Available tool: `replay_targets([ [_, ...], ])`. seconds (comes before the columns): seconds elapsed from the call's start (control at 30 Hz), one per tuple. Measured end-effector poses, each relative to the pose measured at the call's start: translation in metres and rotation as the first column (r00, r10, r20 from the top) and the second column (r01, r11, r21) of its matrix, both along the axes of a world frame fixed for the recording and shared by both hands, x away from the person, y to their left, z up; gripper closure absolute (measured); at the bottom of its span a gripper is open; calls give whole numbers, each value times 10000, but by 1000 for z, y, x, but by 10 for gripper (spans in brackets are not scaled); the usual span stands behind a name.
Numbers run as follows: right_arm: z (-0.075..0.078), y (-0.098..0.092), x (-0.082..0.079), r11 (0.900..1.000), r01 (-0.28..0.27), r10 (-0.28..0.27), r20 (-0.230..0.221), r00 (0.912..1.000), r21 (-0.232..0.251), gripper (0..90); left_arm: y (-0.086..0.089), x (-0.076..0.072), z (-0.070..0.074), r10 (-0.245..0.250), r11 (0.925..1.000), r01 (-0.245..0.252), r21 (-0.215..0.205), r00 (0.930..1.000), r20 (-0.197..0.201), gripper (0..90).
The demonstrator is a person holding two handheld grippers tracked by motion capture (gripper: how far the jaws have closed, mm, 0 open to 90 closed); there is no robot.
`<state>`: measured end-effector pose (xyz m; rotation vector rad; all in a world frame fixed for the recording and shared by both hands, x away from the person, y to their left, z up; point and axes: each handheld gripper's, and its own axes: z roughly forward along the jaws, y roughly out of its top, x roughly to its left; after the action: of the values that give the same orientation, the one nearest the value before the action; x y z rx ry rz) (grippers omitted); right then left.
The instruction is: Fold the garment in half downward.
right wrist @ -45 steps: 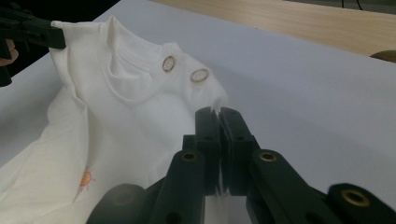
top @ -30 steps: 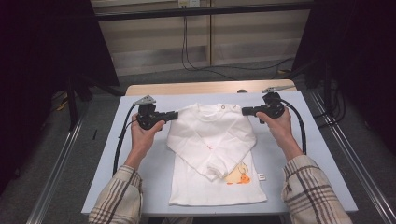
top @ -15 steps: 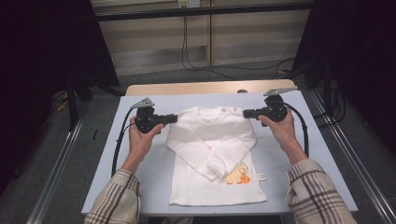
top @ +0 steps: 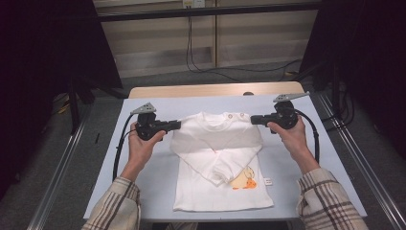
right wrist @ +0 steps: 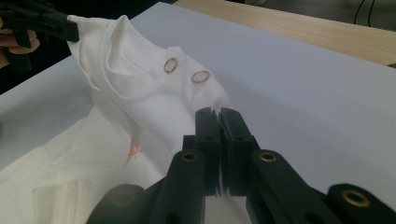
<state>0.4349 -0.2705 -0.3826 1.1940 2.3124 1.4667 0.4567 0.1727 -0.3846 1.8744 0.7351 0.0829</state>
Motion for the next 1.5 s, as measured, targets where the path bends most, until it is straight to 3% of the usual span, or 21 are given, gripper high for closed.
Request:
replay_targets([
  [0.8, 12, 2, -35, 9990, -436, 432, 346, 9985, 103, 870, 3, -28, 10, -386, 9992, 387, -23, 9991, 198, 871],
  [1.5, 9, -2, -66, 9980, -632, 628, 485, 9969, 65, 871, 5, -56, 7, -701, 9975, 702, -77, 9973, 197, 871],
])
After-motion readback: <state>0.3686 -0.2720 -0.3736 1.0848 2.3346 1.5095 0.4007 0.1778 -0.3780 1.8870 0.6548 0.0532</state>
